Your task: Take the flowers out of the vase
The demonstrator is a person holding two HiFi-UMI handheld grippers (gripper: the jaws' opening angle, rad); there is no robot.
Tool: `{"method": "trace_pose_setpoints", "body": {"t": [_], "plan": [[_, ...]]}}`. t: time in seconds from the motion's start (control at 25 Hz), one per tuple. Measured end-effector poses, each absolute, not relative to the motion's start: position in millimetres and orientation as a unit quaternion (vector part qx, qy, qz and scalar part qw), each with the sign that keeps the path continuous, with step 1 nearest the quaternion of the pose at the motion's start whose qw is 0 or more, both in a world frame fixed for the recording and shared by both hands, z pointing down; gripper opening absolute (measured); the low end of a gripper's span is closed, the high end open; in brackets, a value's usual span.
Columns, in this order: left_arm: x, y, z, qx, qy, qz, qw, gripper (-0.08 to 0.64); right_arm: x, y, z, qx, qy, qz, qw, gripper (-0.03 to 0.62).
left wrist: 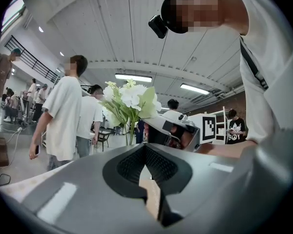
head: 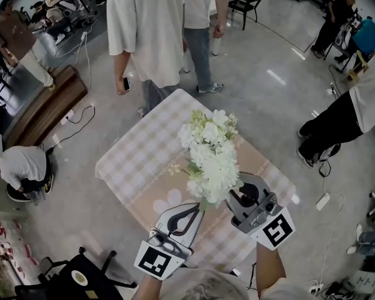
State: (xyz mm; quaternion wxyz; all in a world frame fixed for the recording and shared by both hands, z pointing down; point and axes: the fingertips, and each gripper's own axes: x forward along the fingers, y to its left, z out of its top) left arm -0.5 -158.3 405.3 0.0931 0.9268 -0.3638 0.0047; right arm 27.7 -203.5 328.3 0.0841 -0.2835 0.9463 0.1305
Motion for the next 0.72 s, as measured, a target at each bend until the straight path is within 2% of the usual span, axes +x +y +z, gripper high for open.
{"method": "trace_pose_setpoints", "body": {"t": [0.72], "plan": [[2.1,-155.4,393.0,0.929,-0.36,-0.002,0.082,0.009,32.9,-202.6,297.4,-0.291,0.938,0.161,0.099,0.023]]}}
